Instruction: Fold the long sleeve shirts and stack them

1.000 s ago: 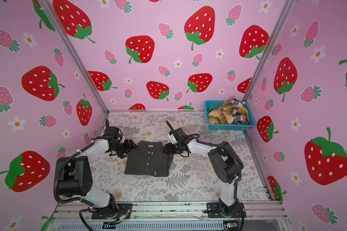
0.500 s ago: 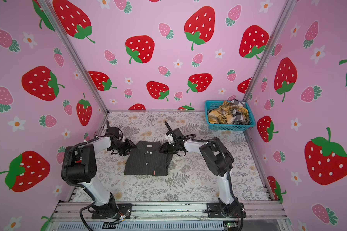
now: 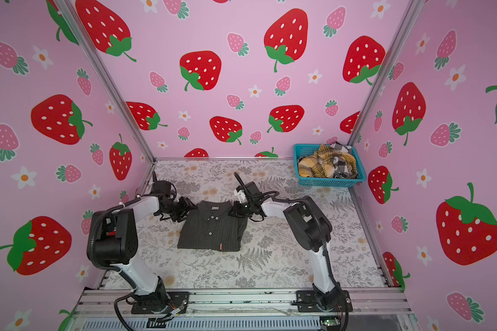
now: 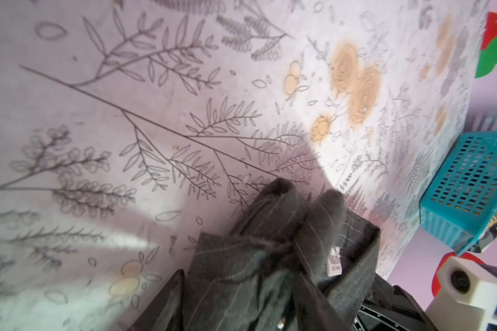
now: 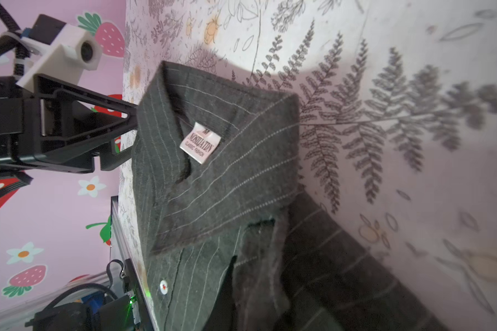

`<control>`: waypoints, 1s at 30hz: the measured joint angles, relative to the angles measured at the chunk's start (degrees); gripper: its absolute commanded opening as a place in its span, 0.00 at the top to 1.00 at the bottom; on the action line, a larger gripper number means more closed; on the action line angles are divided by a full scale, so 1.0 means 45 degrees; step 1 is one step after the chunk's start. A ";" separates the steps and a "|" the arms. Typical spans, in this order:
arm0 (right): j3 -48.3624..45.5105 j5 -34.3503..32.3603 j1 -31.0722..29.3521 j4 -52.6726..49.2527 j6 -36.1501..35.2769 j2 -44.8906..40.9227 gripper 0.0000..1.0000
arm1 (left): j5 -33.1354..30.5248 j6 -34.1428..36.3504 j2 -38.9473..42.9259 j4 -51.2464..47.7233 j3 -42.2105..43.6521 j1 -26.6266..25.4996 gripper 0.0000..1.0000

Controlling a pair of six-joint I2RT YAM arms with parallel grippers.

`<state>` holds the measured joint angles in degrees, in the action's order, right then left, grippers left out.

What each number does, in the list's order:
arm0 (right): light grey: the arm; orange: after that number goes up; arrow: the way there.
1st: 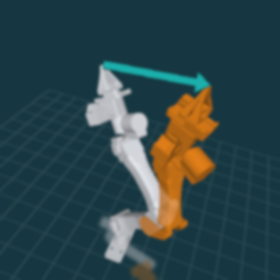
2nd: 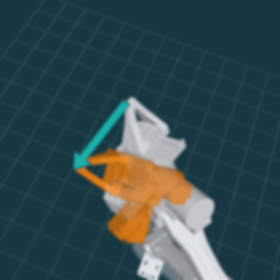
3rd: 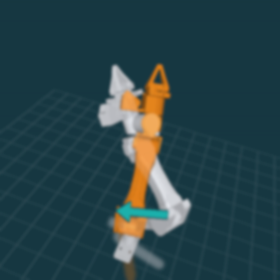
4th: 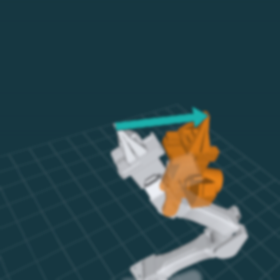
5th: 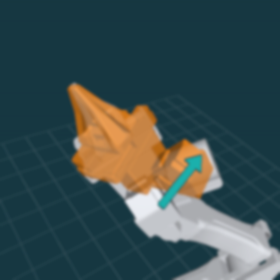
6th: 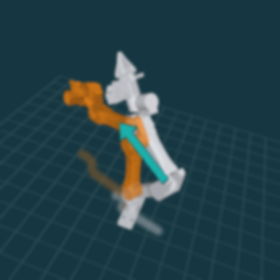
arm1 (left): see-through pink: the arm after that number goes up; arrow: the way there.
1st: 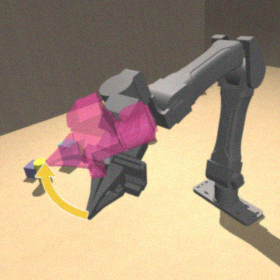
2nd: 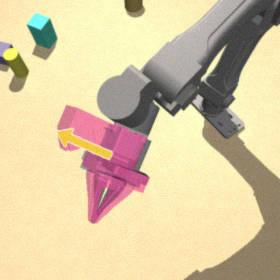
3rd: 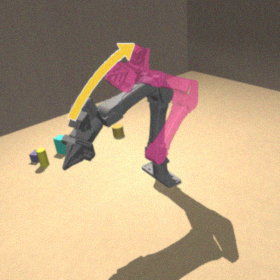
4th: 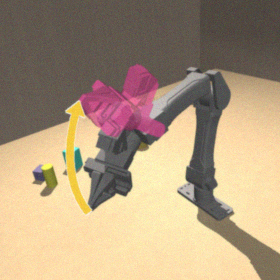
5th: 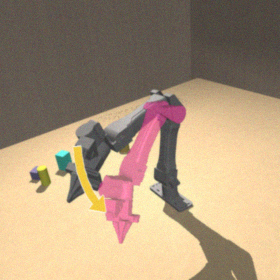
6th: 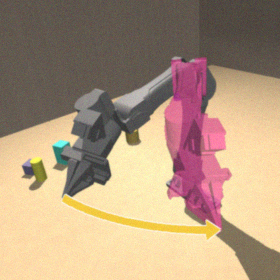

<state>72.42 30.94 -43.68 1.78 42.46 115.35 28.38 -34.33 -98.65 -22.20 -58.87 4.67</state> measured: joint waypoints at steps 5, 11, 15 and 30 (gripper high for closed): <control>-0.1797 -0.1564 -0.0185 0.0102 0.0355 -0.2380 1.00 | -0.0350 0.0087 0.1127 -0.0321 -0.0121 -0.0641 0.38; -0.4007 -0.3463 -0.0199 0.0427 0.0782 -0.3317 1.00 | -0.0505 0.0238 0.0962 -0.0491 -0.0189 -0.1831 0.38; -0.4653 -0.3750 -0.0146 0.0573 0.0894 -0.2681 1.00 | -0.0510 0.0160 0.0457 -0.0408 -0.0165 -0.2249 0.39; -0.2657 -0.5659 0.0034 -0.2715 -0.0578 -0.3366 0.41 | -0.0447 -0.0894 0.0622 0.0549 0.1389 -0.2691 0.41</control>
<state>60.47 5.48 -43.53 -10.44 39.86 100.20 26.37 -38.35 -95.85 -19.73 -52.62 -7.44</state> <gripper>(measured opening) 0.590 0.557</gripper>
